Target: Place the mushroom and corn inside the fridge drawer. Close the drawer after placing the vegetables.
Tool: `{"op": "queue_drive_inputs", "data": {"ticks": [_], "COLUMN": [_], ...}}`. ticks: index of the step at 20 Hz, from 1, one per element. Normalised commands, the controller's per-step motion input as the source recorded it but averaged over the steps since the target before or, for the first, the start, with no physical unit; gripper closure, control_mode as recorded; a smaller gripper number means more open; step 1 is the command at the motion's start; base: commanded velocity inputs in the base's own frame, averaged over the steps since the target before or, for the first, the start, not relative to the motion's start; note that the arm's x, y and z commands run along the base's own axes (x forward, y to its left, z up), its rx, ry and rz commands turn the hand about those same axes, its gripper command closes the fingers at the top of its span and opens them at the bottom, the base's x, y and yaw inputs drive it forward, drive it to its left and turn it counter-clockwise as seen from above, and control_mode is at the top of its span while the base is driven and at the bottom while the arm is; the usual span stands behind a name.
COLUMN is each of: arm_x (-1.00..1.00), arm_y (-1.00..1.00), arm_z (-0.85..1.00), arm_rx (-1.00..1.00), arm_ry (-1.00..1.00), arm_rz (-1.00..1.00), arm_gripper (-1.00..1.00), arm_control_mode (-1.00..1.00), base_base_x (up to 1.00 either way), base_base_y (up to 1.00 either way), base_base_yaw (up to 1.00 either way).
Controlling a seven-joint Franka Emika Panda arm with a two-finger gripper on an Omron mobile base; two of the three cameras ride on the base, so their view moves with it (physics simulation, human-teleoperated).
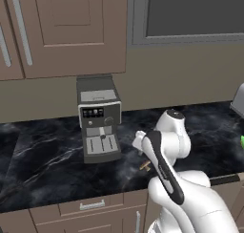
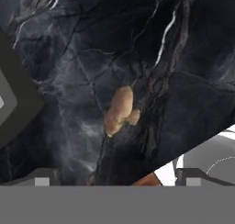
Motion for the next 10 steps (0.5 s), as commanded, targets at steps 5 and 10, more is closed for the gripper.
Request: {"op": "queue_drive_inputs", "data": {"ticks": [5, 10], "arm_x": [0.2, 0.06], "arm_y": [-0.12, -0.22], "arm_z": [-0.58, -0.67], "arm_rx": [0.0, 0.0], "arm_ry": [0.0, 0.0], "arm_rz": [0.0, 0.0], "arm_gripper": [-1.0, -1.0], "arm_control_mode": [-1.0, -1.0], "base_base_x": [0.0, 0.0], "base_base_y": [0.0, 0.0], "base_base_yaw": [0.0, 0.0]}}
